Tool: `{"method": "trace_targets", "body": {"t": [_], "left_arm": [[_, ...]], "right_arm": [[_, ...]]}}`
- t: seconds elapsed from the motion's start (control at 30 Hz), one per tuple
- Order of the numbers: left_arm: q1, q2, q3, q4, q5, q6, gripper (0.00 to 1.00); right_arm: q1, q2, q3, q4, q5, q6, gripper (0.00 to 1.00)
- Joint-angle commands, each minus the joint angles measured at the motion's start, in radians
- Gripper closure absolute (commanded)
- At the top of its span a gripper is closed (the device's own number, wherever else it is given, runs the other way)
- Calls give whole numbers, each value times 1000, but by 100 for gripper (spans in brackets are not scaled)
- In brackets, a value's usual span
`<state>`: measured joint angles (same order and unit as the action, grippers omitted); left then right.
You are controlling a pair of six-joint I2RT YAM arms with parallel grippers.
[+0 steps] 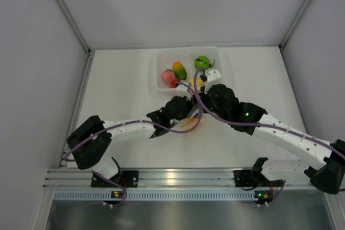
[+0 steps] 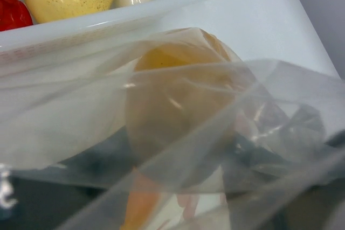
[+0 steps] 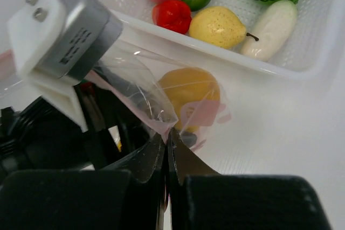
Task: Open the zip-top bag and remove the fake food
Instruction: Pick up the fake fruit from the zipper food storage bag.
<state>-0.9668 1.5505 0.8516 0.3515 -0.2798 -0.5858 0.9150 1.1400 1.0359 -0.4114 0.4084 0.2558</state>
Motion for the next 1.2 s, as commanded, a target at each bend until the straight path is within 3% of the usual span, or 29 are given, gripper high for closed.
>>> {"method": "trace_targets", "body": {"t": [0.0,0.43,0.63,0.83,1.17], "left_arm": [[20,26,81,70,-47,-25,100],[20,-53,224,-5,-124,-97,100],[22,-133,201,-48,-128,-152,100],[23,-225,113,-45,-280,-253,100],[25,-164,121,-43,60,-135,100]], "right_arm": [[70,-60,35,7,55,37,100],[260,-97,75,-79,200,39,100],[255,-138,58,-148,332,43,100],[255,-200,-40,-100,277,63,100],[160,-200,-30,-101,333,30,100]]}}
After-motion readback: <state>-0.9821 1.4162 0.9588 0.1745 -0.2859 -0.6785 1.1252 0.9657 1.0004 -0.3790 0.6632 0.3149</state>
